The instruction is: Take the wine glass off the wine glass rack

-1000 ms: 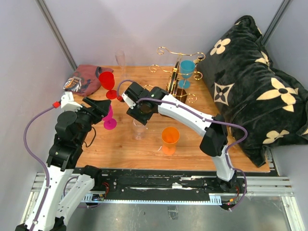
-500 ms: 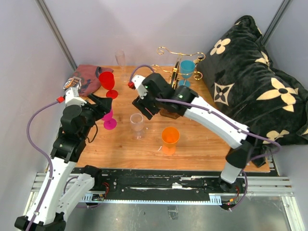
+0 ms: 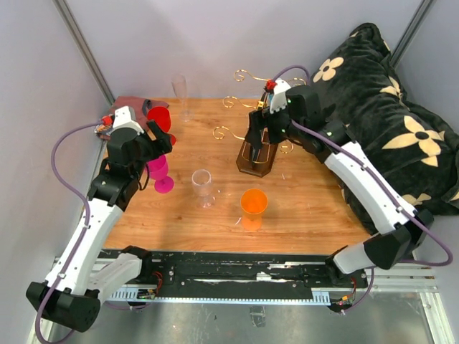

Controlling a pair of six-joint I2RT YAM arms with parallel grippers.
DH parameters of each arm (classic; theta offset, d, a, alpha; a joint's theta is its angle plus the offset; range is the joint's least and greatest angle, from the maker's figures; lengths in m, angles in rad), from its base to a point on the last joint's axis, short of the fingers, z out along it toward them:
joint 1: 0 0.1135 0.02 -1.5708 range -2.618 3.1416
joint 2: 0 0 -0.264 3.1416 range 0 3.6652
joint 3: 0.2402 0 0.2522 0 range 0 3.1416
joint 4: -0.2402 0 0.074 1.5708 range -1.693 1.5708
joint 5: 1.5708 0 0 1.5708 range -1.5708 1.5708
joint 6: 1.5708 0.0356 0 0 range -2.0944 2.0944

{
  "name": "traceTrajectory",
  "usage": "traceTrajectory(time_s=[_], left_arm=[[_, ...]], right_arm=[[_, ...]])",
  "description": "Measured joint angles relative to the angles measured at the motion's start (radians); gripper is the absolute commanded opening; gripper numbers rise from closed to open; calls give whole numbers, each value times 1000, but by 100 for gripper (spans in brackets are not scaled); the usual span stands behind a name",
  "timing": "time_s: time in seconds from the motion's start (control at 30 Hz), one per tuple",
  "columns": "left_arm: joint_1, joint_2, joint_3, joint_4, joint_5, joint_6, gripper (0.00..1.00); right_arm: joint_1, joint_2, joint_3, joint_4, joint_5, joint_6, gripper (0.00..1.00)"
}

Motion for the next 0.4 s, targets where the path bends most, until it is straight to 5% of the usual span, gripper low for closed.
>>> traceTrajectory(time_s=[0.4], left_arm=[[0,101,75,6,-21,89,82]], right_arm=[[-146,-156,-95,49,68,-5,98]])
